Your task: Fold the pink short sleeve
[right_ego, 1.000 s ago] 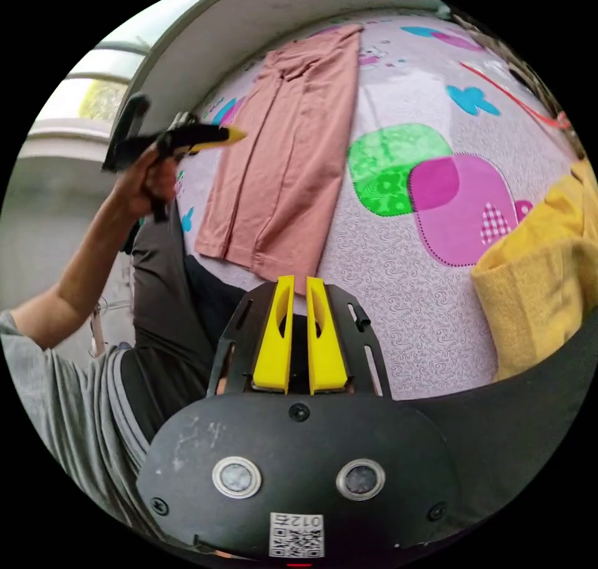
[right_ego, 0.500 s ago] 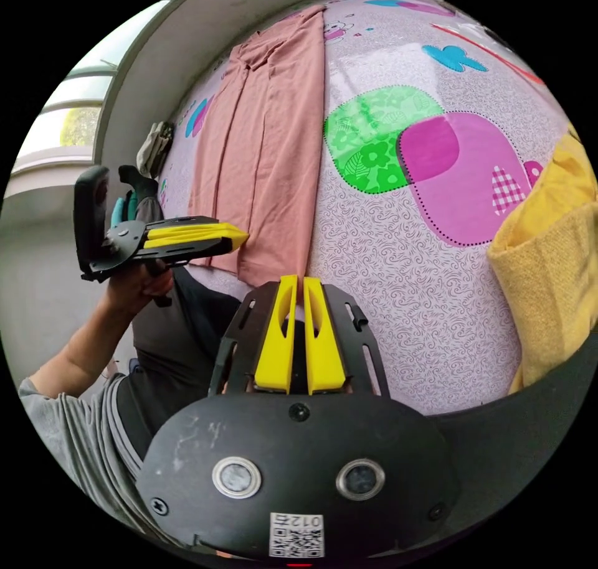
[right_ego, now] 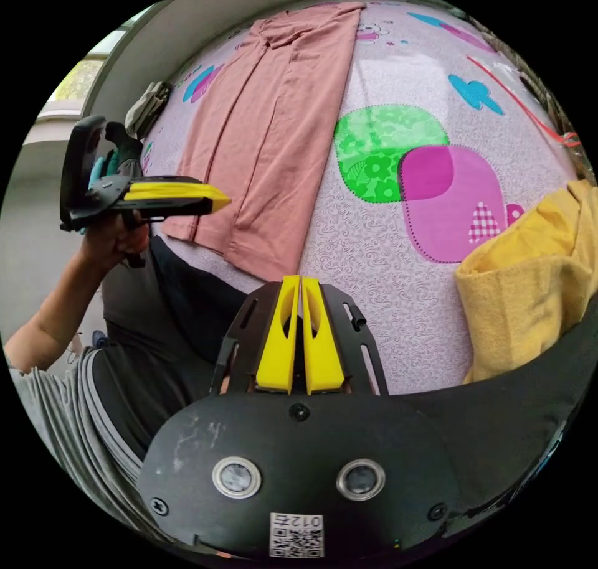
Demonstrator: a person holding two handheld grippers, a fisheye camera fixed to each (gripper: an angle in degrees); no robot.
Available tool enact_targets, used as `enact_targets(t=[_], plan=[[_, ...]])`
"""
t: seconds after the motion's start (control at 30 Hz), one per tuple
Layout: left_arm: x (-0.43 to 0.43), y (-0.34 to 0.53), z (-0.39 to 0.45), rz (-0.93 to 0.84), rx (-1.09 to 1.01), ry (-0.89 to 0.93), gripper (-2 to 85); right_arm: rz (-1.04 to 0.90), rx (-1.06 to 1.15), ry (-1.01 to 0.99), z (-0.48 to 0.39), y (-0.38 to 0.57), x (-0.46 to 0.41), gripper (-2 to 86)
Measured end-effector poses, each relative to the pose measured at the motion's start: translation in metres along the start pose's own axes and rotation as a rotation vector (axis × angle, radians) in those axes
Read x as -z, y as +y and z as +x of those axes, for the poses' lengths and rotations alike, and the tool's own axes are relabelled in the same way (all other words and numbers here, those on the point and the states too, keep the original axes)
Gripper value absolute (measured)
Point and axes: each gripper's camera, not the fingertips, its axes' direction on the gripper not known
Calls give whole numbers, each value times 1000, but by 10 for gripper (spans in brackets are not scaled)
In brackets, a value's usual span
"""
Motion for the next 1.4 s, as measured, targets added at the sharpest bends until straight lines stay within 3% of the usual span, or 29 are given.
enact_targets(t=[0.23,0.33,0.5,0.7,0.83,1.1,1.4], plan=[[33,-49,-43,161,189,-4,3,142,126,31,-33,-43,10,-8],[47,-83,-50,219,211,-110,5,124,176,50,-44,-63,0,-8],[54,-150,-25,245,-11,-418,14,83,204,83,-49,-80,-16,-8],[36,-195,-2,173,-195,-621,35,50,190,48,-42,-92,-29,-8],[25,-209,3,115,-218,-677,39,40,192,-23,-38,-106,-19,-8],[26,-232,14,60,-214,-667,12,285,211,58,-27,-223,25,-8],[70,-246,13,76,-202,-655,-1,194,178,131,-22,-301,-24,-9]])
